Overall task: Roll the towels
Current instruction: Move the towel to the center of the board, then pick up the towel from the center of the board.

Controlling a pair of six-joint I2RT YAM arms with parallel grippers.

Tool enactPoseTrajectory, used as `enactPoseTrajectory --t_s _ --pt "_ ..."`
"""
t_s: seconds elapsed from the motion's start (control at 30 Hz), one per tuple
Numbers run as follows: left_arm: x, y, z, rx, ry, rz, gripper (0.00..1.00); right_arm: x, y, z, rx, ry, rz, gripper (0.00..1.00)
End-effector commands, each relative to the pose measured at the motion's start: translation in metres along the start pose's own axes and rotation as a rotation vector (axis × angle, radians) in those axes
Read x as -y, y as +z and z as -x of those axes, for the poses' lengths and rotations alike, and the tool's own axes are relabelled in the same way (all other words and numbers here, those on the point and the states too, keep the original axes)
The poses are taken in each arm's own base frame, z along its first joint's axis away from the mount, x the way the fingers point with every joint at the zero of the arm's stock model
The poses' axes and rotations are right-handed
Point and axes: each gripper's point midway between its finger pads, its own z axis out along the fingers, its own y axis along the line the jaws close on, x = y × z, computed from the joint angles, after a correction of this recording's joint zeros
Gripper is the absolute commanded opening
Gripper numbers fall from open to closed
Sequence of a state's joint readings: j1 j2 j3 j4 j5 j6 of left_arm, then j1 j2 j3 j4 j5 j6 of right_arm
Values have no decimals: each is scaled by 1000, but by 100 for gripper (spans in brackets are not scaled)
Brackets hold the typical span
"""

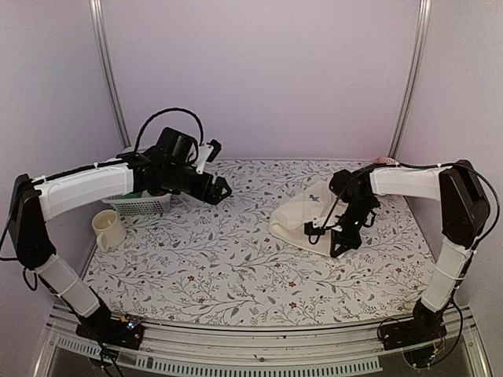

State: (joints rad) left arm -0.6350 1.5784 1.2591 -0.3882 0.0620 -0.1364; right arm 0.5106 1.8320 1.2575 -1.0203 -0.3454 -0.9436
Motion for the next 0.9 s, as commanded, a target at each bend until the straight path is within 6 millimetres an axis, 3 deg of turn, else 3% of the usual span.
enactPoseTrajectory --t_s 0.0,0.13,0.17,0.23,0.37,0.47,0.6,0.73,0.87 --pt "16 1 -1 8 16 -73 97 2 -22 -7 -32 -59 -85 2" --pt "31 6 3 4 38 -108 97 9 -33 8 44 -40 -137 3" --pt "37 9 4 -6 42 -120 97 10 -34 9 57 -33 -143 18" --pt "49 12 8 -23 55 -128 97 8 -35 9 93 -22 -137 36" --pt "84 28 24 -17 114 -118 97 30 -76 19 252 39 -223 50" --pt "118 63 24 -42 183 -121 97 68 -110 11 345 171 -336 56" --pt "153 117 20 -85 279 -122 97 114 -117 -29 329 363 -471 59" --pt "175 166 5 -160 412 -63 97 140 -125 -57 336 488 -551 59" --pt "188 197 1 -164 500 -13 95 147 -128 -66 336 518 -592 61"
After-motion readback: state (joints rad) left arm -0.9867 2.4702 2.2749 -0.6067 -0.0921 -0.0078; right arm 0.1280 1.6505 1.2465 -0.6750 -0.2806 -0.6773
